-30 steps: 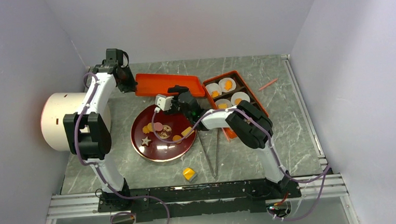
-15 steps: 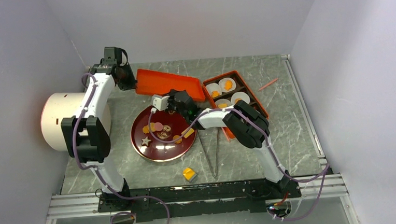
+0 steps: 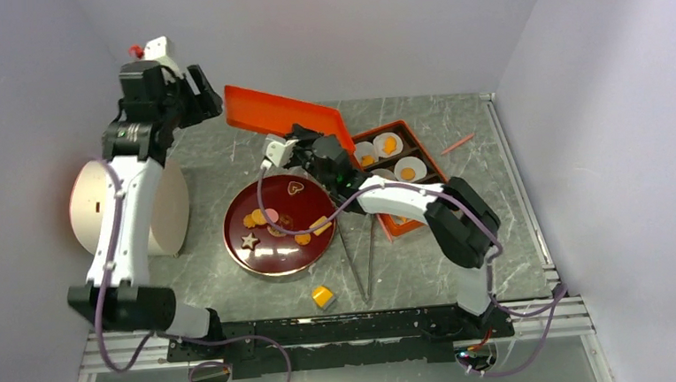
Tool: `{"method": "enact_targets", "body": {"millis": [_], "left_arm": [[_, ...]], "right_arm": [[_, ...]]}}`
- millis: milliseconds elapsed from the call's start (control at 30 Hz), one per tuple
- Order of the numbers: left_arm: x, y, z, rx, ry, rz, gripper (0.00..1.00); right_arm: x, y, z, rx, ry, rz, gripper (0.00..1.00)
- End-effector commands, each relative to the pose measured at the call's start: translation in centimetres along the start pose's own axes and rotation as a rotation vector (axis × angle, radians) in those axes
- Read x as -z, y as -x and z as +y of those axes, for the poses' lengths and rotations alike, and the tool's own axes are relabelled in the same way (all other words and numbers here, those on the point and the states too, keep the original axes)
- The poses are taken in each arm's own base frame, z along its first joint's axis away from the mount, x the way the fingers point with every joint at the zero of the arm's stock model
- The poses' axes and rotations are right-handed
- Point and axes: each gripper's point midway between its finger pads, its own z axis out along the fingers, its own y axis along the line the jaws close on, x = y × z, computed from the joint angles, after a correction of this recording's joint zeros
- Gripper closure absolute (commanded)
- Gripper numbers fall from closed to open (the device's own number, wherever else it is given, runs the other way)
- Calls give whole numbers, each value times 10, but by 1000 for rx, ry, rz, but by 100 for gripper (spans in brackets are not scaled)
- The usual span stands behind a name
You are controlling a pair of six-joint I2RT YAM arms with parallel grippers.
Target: Pack the cookies
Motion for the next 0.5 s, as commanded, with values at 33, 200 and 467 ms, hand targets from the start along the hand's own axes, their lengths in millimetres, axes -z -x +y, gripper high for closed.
{"method": "enact_targets", "body": {"millis": [33,200,467], "left_arm": [[67,63,-20,-75,-66,-281,19],[77,56,-26,-108,-114,-290,17],[71,9,-67,-198,-344,-234,15]], "right_arm": [[32,43,-72,-141,-127,-98,98],[56,48,-100,-324,-113,-114,99],[104,33,-130,-661,-53,-93,100]]}}
